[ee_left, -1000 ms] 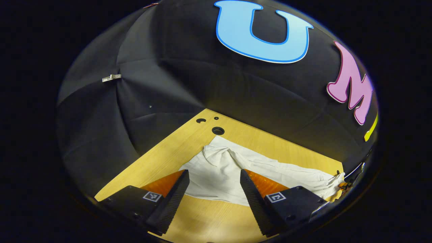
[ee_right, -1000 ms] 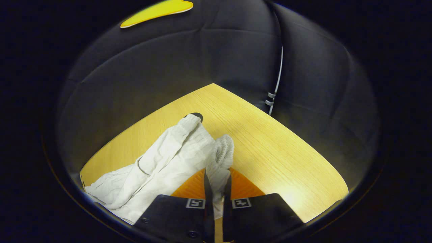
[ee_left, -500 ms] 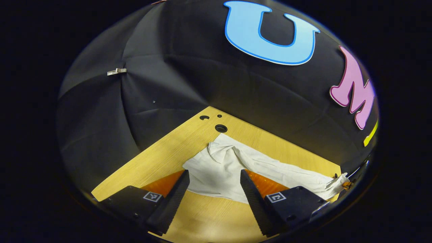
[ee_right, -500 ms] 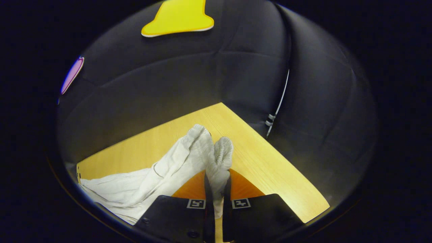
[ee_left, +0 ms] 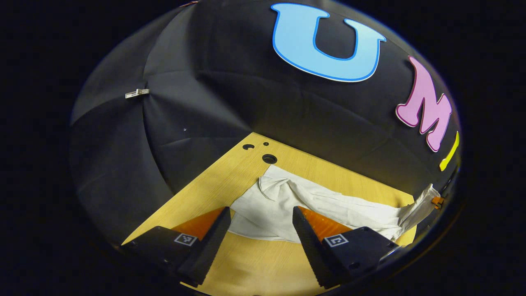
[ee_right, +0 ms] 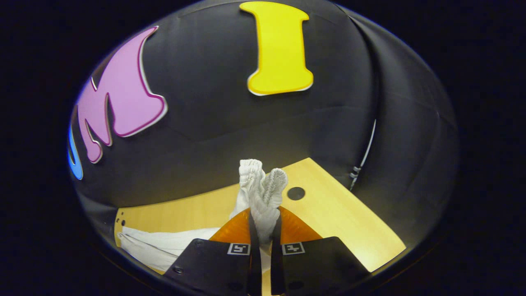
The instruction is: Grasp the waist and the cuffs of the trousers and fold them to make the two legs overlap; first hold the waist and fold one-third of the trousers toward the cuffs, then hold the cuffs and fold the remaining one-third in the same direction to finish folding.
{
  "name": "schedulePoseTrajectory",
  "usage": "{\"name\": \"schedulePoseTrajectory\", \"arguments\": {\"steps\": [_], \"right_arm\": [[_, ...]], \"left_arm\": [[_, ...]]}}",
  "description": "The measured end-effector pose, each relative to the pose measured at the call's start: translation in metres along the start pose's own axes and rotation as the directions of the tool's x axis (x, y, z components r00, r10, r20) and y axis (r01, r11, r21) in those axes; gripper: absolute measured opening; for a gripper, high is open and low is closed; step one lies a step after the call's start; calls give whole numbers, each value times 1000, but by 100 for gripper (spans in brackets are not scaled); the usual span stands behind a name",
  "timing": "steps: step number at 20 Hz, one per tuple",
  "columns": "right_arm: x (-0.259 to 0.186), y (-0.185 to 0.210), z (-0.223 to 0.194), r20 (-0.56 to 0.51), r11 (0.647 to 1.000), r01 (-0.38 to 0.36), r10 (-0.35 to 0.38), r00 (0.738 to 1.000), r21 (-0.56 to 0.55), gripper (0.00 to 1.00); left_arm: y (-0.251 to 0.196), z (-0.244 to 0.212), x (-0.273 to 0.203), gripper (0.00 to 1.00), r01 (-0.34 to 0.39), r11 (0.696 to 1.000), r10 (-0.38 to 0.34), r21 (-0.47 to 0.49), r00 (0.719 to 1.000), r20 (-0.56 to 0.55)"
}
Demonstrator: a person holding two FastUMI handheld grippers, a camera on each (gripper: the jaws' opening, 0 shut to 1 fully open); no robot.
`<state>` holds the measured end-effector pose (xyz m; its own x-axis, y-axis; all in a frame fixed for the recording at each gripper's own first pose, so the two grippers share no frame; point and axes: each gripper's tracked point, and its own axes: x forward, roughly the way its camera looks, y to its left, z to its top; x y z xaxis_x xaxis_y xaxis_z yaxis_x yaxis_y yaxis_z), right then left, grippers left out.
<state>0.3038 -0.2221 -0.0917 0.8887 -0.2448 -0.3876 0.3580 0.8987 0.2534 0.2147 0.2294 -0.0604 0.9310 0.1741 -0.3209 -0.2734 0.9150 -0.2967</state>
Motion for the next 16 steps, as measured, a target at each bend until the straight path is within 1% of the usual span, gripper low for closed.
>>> {"name": "schedulePoseTrajectory", "arguments": {"steps": [3, 4, 5, 7, 8, 9, 10, 12, 13, 14, 15, 16], "right_arm": [[-11, 46, -12, -20, 996, -83, 84, 996, 30, 13], [-15, 61, -14, -17, 994, -107, 107, 994, 34, 13], [-16, 69, -16, -16, 992, -125, 125, 992, 34, 13], [-23, 96, -29, -21, 988, -150, 150, 988, 31, 13], [-26, 107, -37, -23, 987, -156, 157, 987, 29, 13], [-28, 116, -50, -24, 988, -155, 156, 987, 24, 13], [-28, 125, -59, -23, 988, -151, 151, 988, 14, 14], [-29, 139, -80, -30, 989, -146, 146, 989, 2, 14], [-29, 148, -92, -37, 989, -149, 148, 988, -3, 17], [-29, 157, -104, -47, 988, -155, 154, 987, -10, 17], [-30, 164, -115, -62, 986, -164, 162, 985, -14, 17], [-30, 172, -128, -82, 985, -171, 169, 982, -13, 17]], "left_arm": [[14, -7, 2, 96, 19, 1000, -19, -10, 1000, -12], [21, -10, 3, 92, 21, 1000, -21, -6, 1000, -17], [27, -12, 5, 96, 23, 1000, -23, -5, 1000, -18], [37, -15, 8, 96, 34, 999, -34, -13, 999, -18], [42, -15, 11, 96, 39, 999, -40, -23, 999, -17], [48, -16, 15, 92, 45, 998, -46, -39, 999, -14], [53, -16, 18, 96, 48, 997, -49, -59, 999, -11], [61, -17, 26, 96, 53, 993, -54, -110, 999, -5], [69, -20, 31, 96, 48, 990, -49, -134, 999, -9], [76, -22, 35, 96, 40, 987, -42, -154, 999, -13], [82, -25, 39, 92, 35, 984, -38, -174, 999, -14], [86, -27, 42, 96, 32, 981, -35, -192, 999, -12]]}}
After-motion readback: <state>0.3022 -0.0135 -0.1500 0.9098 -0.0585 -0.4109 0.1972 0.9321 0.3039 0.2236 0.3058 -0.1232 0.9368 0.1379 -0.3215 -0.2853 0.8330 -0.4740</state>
